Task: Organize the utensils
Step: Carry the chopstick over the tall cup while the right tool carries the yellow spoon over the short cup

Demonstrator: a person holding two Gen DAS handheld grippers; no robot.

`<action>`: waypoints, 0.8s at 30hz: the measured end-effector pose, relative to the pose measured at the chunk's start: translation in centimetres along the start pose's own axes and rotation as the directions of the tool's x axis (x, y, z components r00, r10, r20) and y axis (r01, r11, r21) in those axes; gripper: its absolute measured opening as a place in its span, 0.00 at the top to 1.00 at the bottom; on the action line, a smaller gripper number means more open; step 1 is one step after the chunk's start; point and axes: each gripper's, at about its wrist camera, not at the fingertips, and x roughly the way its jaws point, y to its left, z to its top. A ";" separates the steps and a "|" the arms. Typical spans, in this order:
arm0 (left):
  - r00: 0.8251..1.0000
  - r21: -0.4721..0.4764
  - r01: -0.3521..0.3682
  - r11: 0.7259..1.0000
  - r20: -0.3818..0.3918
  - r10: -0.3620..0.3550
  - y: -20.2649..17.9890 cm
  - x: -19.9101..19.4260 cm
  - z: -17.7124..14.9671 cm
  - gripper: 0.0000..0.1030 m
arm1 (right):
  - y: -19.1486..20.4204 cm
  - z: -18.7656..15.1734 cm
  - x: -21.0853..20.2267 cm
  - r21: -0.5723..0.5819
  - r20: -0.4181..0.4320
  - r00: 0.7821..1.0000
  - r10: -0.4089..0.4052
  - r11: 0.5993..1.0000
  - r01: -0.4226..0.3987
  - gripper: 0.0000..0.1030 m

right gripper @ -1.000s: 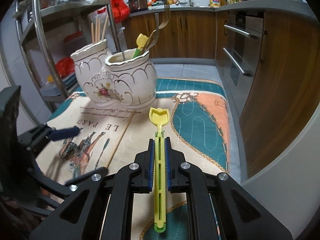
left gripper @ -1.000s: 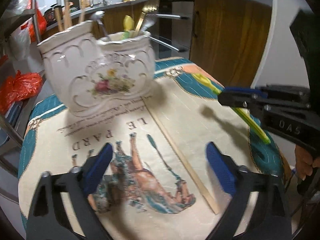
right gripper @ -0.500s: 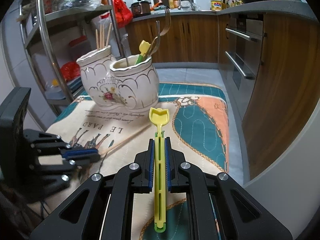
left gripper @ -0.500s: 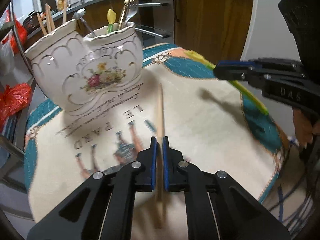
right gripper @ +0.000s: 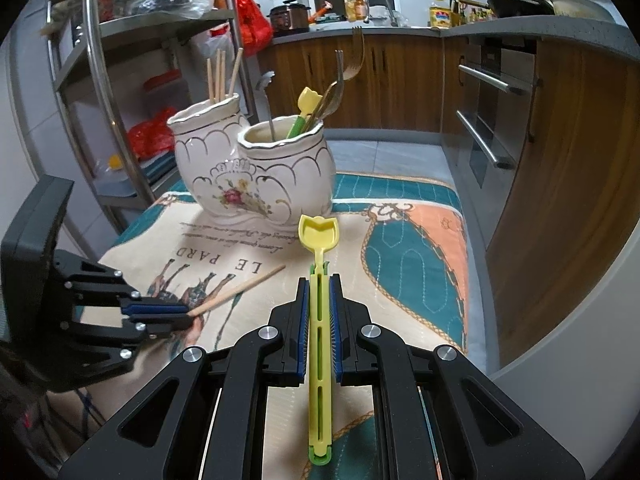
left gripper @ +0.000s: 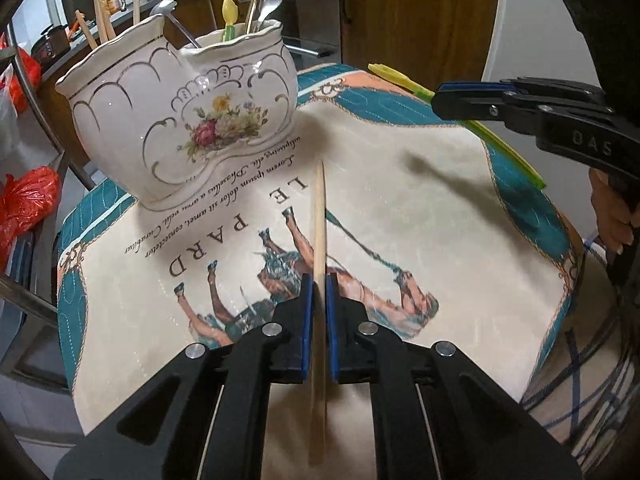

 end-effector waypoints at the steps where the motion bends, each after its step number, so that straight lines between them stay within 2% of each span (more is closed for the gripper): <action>1: 1.000 -0.004 0.004 1.000 0.011 -0.004 0.1 0.0 0.0 0.94 | 0.1 0.0 -0.1 0.000 0.003 1.000 -0.001 1.000 0.001 0.90; 4: 0.999 0.004 0.011 1.000 0.041 -0.011 0.2 -0.1 0.0 0.94 | 0.1 0.2 -0.4 0.001 0.027 1.000 -0.003 1.000 0.003 0.90; 7: 0.993 -0.002 0.024 1.000 0.115 -0.024 1.0 -1.5 -0.1 0.94 | -0.1 0.8 -1.2 0.015 0.080 0.997 -0.004 1.000 0.003 0.90; 11: 0.965 0.003 0.041 0.999 0.257 -0.041 2.4 -4.3 -0.2 0.94 | 0.1 2.2 -1.9 0.024 0.139 0.990 -0.009 1.000 0.005 0.90; 14: 0.930 0.012 0.045 0.999 0.365 -0.046 3.3 -6.8 -0.1 0.94 | 0.5 3.9 -2.4 0.026 0.197 0.980 0.002 1.000 -0.007 0.90; 16: 0.897 -0.002 0.051 0.999 0.439 -0.045 4.3 -8.4 0.5 0.94 | 0.8 5.0 -2.4 0.021 0.221 0.975 0.008 1.000 -0.013 0.90; 18: 0.864 -0.032 0.056 0.998 0.503 -0.033 5.5 -9.8 1.1 0.94 | 1.1 6.6 -2.1 0.015 0.255 0.967 0.016 1.000 -0.020 0.90; 22: 0.782 -0.131 0.123 0.984 0.623 -0.015 9.5 -11.7 3.5 0.94 | 1.4 9.1 -1.3 0.038 0.312 0.948 0.059 0.996 -0.075 0.90; 24: 0.752 -0.180 0.173 0.968 0.658 -0.012 11.5 -11.5 4.8 0.94 | 1.4 10.4 -0.5 0.057 0.342 0.936 0.081 0.993 -0.107 0.90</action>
